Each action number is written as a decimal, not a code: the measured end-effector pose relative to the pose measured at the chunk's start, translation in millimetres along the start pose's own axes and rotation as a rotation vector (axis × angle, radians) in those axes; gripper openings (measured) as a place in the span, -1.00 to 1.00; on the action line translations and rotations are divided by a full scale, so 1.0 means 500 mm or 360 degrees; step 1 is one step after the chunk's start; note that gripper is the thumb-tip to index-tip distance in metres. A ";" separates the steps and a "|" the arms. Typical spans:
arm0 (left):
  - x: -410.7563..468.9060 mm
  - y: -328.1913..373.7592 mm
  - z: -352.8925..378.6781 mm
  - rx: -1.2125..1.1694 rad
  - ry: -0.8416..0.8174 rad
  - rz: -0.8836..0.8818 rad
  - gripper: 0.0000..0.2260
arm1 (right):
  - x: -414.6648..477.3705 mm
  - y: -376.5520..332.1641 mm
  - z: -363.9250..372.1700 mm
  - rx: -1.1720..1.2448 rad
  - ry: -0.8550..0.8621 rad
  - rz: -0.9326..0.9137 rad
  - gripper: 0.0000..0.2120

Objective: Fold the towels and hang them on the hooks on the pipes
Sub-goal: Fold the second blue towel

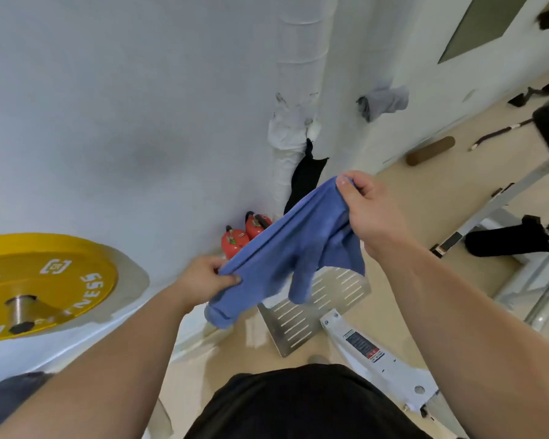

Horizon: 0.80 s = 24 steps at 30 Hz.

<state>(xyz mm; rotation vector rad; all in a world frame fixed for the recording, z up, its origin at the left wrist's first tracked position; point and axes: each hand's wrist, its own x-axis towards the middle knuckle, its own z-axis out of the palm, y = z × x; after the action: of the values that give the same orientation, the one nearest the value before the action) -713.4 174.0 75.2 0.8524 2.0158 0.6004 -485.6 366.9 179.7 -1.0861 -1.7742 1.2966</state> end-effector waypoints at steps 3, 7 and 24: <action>-0.007 0.011 0.032 0.0057 -0.0239 -0.0180 -0.65 | 0.041 0.015 -0.033 -0.0055 -0.0022 -0.0004 -0.74; -0.009 0.044 0.076 0.0328 -0.0237 -0.0296 -0.75 | 0.079 0.041 -0.076 -0.0068 0.0001 0.0014 -0.74; -0.033 0.218 0.079 -0.0485 0.0273 0.0044 -0.89 | 0.032 0.155 0.000 -0.0334 -0.0557 -0.0018 -0.81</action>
<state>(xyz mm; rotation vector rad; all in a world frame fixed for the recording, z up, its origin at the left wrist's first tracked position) -635.6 237.1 136.3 0.6640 1.9970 0.9962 -474.7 393.4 106.1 -1.0026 -2.2134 1.3815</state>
